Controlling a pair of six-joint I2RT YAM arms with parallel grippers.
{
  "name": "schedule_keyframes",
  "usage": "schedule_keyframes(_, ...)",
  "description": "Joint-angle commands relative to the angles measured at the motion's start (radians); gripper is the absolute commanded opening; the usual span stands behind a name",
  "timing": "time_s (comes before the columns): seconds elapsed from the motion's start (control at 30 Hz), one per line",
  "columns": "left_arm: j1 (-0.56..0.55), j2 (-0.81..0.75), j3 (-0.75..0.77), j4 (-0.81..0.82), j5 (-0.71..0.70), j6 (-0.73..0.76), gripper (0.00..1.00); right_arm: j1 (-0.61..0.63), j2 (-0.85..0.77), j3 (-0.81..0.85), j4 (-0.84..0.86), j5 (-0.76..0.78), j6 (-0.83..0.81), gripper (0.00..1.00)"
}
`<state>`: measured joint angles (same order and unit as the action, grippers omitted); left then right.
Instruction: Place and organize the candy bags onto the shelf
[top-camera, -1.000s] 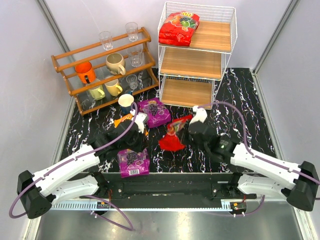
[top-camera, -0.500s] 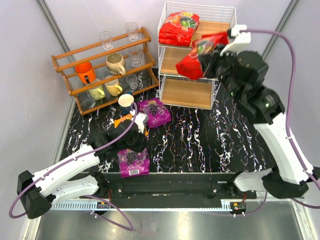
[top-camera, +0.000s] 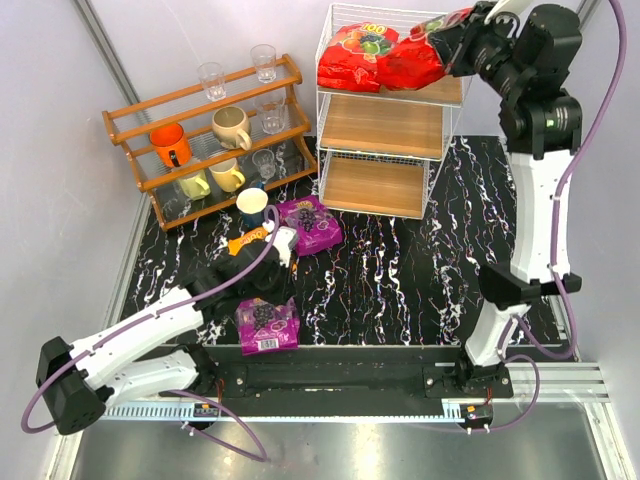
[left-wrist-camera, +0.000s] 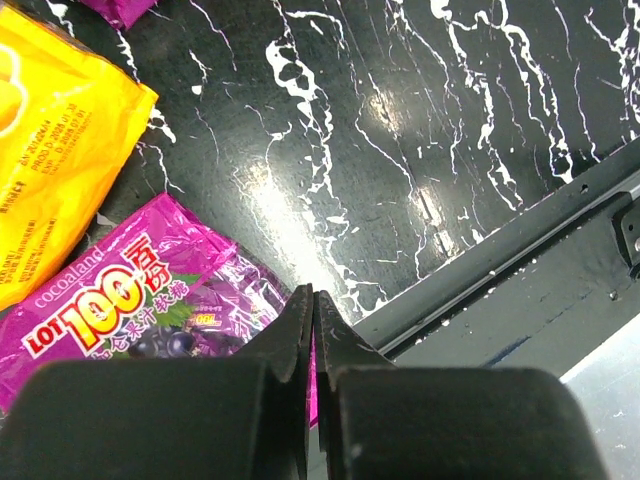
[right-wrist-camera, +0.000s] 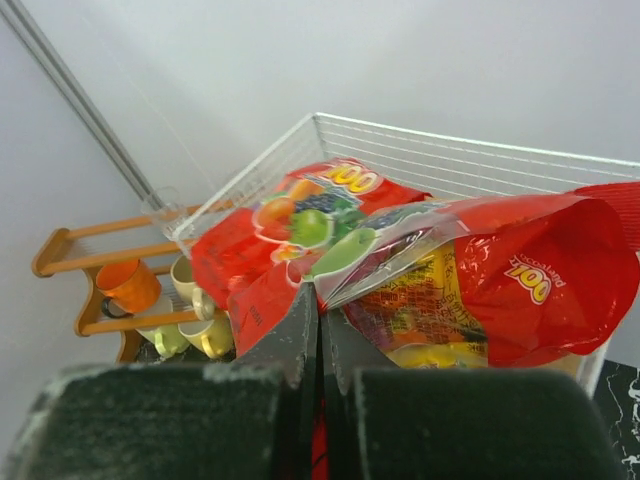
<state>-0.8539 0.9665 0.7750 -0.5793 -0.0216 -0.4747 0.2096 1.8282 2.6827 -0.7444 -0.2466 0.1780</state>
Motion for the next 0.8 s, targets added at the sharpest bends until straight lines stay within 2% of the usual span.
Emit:
schedule_keyframes(0.0,0.006,0.038,-0.003,0.068,0.046,0.013,0.0,-0.11,0.055,0.051,0.187,-0.29,0.084,0.0)
schedule_keyframes(0.2,0.01,0.13,0.015,0.11,0.072,0.036,0.0,-0.205,0.209,0.104,0.385,-0.544,0.233,0.0)
schedule_keyframes(0.3,0.01,0.162,0.027,0.127,0.086,0.042,0.0,-0.253,0.284,0.131,0.477,-0.606,0.311,0.0)
schedule_keyframes(0.4,0.012,0.187,0.04,0.139,0.094,0.042,0.0,-0.262,0.313,0.128,0.533,-0.631,0.347,0.0)
schedule_keyframes(0.6,0.012,0.193,0.037,0.147,0.11,0.031,0.0,-0.272,0.303,0.062,0.519,-0.617,0.339,0.0)
schedule_keyframes(0.63,0.012,0.192,0.035,0.145,0.111,0.031,0.0,-0.273,0.298,0.054,0.504,-0.615,0.333,0.17)
schedule_keyframes(0.7,0.012,0.181,0.033,0.145,0.111,0.027,0.0,-0.274,0.284,0.052,0.484,-0.602,0.31,0.3)
schedule_keyframes(0.73,0.012,0.178,0.035,0.145,0.111,0.025,0.0,-0.276,0.276,0.054,0.464,-0.591,0.301,0.44)
schedule_keyframes(0.77,0.012,0.175,0.036,0.145,0.109,0.025,0.0,-0.276,0.267,0.055,0.455,-0.562,0.278,0.49)
